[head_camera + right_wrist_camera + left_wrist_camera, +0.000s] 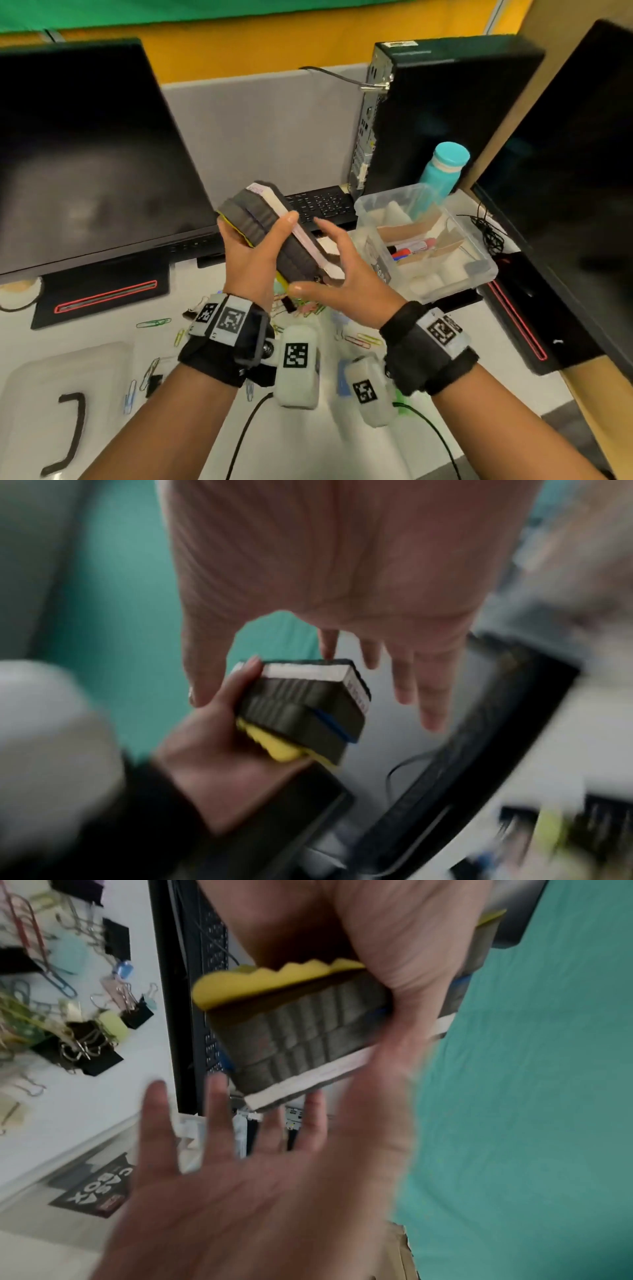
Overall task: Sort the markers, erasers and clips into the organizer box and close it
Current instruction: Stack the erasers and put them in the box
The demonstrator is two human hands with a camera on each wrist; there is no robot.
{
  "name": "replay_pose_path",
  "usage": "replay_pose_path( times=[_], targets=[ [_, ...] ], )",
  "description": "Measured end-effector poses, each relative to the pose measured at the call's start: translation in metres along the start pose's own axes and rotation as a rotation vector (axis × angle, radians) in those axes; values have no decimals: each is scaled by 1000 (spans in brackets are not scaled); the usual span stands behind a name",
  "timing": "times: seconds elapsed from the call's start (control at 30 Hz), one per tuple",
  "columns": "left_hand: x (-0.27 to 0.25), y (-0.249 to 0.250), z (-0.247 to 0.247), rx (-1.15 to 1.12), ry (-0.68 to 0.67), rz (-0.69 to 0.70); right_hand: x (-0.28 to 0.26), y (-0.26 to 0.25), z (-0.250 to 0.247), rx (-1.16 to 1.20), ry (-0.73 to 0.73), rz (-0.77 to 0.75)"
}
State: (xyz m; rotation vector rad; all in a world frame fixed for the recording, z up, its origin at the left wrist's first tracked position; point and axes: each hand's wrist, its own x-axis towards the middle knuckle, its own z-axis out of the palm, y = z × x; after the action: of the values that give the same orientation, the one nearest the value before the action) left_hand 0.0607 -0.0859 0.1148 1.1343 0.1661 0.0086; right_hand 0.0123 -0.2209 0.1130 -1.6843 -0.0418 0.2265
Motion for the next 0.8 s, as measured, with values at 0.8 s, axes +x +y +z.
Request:
replay_pose_path(
  times=[0.8],
  targets=[
    [-28,-76,105,1121,-789,187,-49,20,-225,-1027,33,51]
  ],
)
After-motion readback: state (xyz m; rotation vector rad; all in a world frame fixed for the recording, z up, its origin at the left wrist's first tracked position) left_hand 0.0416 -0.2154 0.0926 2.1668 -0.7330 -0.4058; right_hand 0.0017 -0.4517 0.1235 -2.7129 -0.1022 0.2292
